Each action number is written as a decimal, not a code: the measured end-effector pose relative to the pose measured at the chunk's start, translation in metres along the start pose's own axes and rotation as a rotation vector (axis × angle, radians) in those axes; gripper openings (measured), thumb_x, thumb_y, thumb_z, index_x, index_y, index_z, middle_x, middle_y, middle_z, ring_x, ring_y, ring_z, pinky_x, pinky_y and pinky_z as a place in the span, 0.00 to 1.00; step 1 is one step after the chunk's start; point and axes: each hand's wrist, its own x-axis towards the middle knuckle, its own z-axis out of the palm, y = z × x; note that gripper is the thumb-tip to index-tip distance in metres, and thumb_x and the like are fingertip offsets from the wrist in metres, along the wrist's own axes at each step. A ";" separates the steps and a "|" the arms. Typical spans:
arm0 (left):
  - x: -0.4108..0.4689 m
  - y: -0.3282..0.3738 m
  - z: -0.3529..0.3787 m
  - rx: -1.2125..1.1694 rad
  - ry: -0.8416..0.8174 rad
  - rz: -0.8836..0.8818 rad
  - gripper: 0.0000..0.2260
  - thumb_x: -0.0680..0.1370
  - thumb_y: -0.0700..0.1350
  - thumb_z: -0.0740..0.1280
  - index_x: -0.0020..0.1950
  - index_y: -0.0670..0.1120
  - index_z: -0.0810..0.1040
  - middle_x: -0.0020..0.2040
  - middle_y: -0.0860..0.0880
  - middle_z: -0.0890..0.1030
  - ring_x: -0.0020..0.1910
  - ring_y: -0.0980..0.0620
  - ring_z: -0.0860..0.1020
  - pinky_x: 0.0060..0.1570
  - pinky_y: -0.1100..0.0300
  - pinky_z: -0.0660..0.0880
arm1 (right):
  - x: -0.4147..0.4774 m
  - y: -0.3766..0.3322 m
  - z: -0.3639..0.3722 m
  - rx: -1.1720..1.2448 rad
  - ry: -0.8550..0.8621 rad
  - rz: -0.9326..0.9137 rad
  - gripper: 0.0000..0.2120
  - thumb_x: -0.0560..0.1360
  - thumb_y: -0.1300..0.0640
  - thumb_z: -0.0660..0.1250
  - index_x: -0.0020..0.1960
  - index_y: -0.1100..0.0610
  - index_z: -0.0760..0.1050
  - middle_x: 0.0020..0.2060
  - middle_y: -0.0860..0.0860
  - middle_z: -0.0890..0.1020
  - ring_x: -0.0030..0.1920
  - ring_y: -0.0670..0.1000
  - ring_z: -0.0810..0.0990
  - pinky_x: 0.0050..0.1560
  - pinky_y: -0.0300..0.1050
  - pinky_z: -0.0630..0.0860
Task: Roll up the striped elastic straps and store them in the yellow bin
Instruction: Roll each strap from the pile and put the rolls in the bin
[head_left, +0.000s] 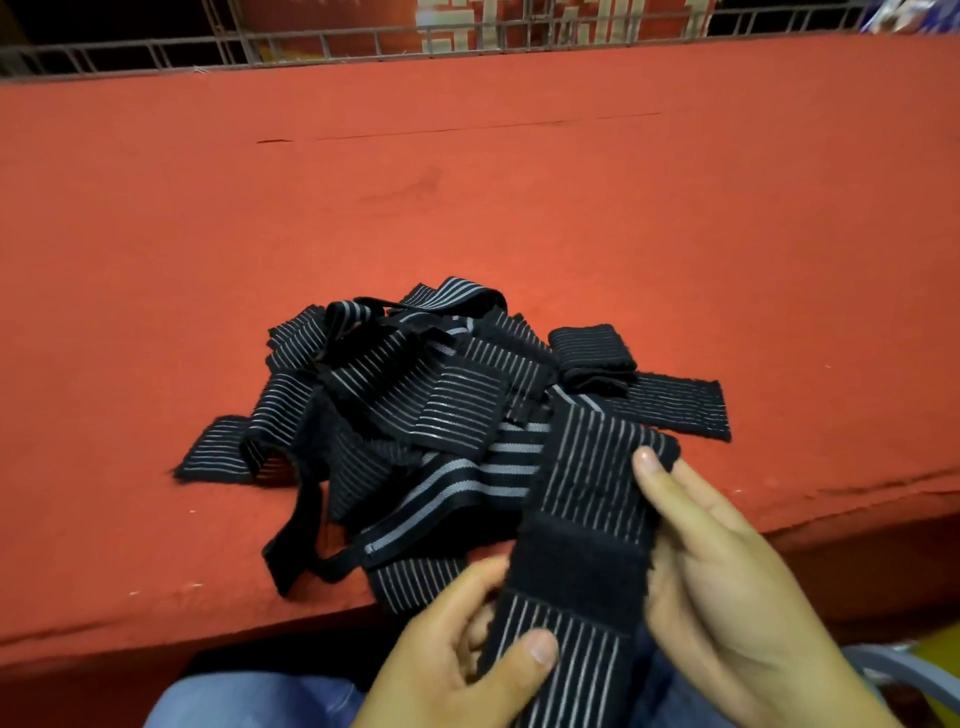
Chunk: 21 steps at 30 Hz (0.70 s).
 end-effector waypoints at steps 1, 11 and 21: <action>-0.002 -0.001 -0.003 0.032 -0.042 -0.029 0.18 0.76 0.44 0.75 0.61 0.63 0.82 0.54 0.51 0.88 0.57 0.53 0.85 0.56 0.63 0.79 | -0.001 -0.002 0.003 0.038 -0.011 -0.001 0.17 0.79 0.55 0.64 0.63 0.61 0.83 0.57 0.61 0.87 0.51 0.57 0.89 0.45 0.49 0.87; -0.009 -0.018 -0.019 0.116 0.172 -0.026 0.10 0.70 0.55 0.73 0.50 0.67 0.85 0.45 0.52 0.89 0.48 0.56 0.87 0.52 0.60 0.81 | 0.003 -0.033 0.011 0.057 -0.062 -0.099 0.23 0.77 0.50 0.65 0.67 0.61 0.81 0.61 0.60 0.86 0.59 0.57 0.87 0.61 0.59 0.82; -0.008 -0.008 -0.019 0.157 0.181 -0.037 0.14 0.78 0.47 0.73 0.51 0.69 0.84 0.48 0.57 0.88 0.53 0.61 0.85 0.52 0.69 0.77 | 0.006 -0.056 0.012 0.081 -0.069 -0.138 0.16 0.73 0.50 0.65 0.54 0.54 0.87 0.55 0.56 0.88 0.50 0.54 0.89 0.42 0.51 0.86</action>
